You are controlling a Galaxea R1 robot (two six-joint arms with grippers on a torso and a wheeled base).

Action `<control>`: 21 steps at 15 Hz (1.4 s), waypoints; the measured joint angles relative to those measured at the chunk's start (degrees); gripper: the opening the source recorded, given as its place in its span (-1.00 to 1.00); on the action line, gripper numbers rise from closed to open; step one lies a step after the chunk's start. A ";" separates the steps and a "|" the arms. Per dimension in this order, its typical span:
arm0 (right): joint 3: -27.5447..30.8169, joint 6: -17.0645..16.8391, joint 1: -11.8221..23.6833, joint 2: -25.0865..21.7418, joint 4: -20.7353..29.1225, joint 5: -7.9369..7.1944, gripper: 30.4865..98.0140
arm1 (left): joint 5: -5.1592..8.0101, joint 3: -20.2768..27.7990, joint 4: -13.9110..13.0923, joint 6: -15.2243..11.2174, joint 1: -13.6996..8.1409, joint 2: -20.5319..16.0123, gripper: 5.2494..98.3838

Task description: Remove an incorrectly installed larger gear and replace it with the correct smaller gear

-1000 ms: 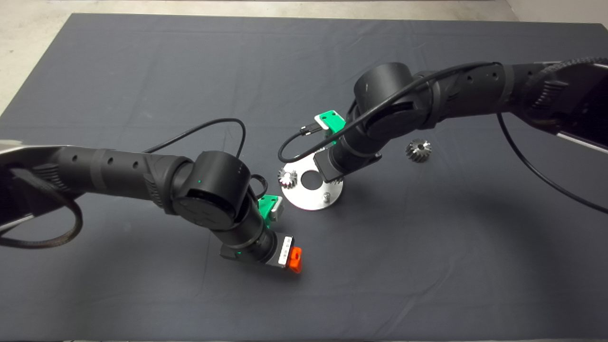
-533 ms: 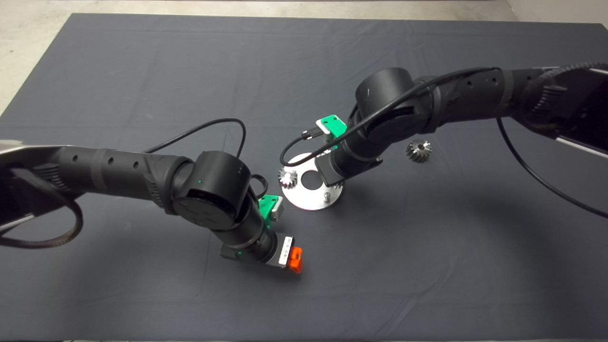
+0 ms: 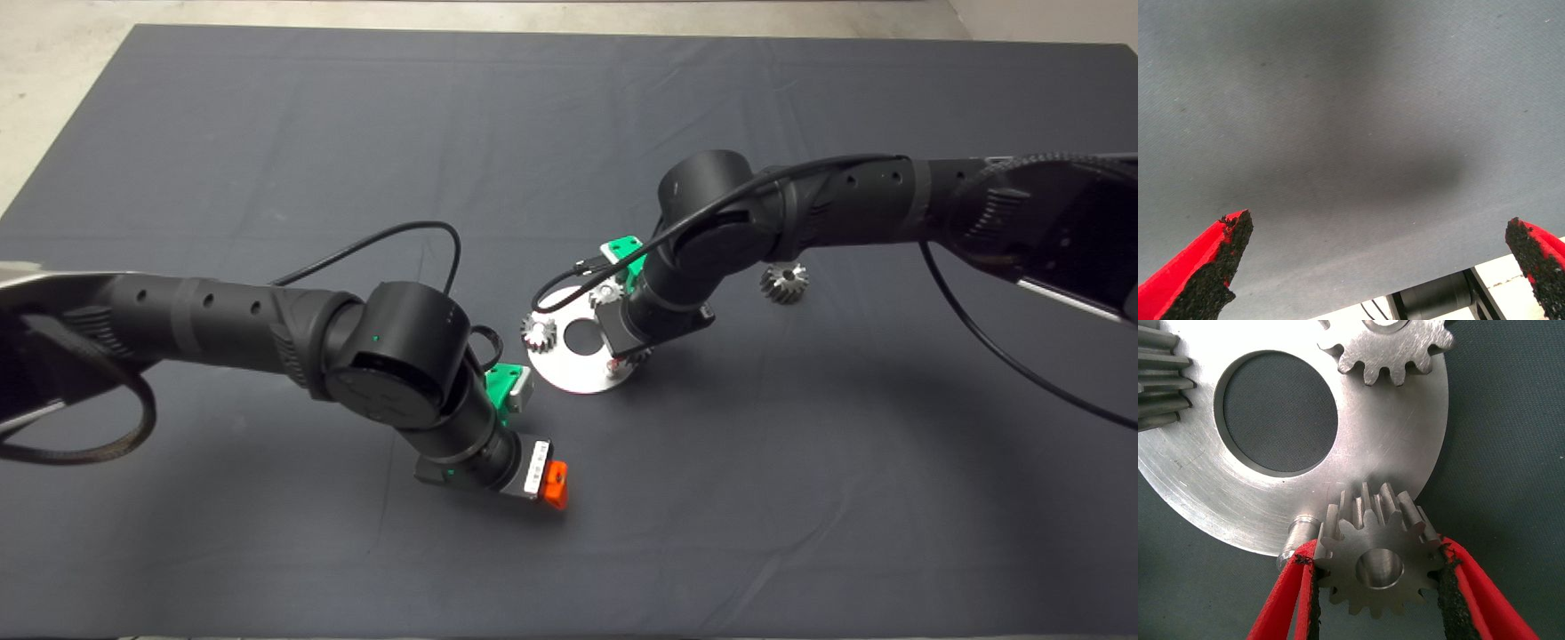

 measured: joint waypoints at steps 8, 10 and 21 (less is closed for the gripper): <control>0.48 0.02 0.86 -0.03 1.08 0.00 -0.82 | -0.18 -0.77 0.02 0.07 -1.27 1.21 0.99; 3.46 0.71 3.38 -0.61 1.38 0.02 -0.82 | -0.24 -0.77 0.00 0.07 -1.29 1.27 0.99; 6.15 3.47 6.97 0.78 3.04 0.06 -0.82 | -0.24 -0.77 0.00 0.10 -1.30 1.22 0.99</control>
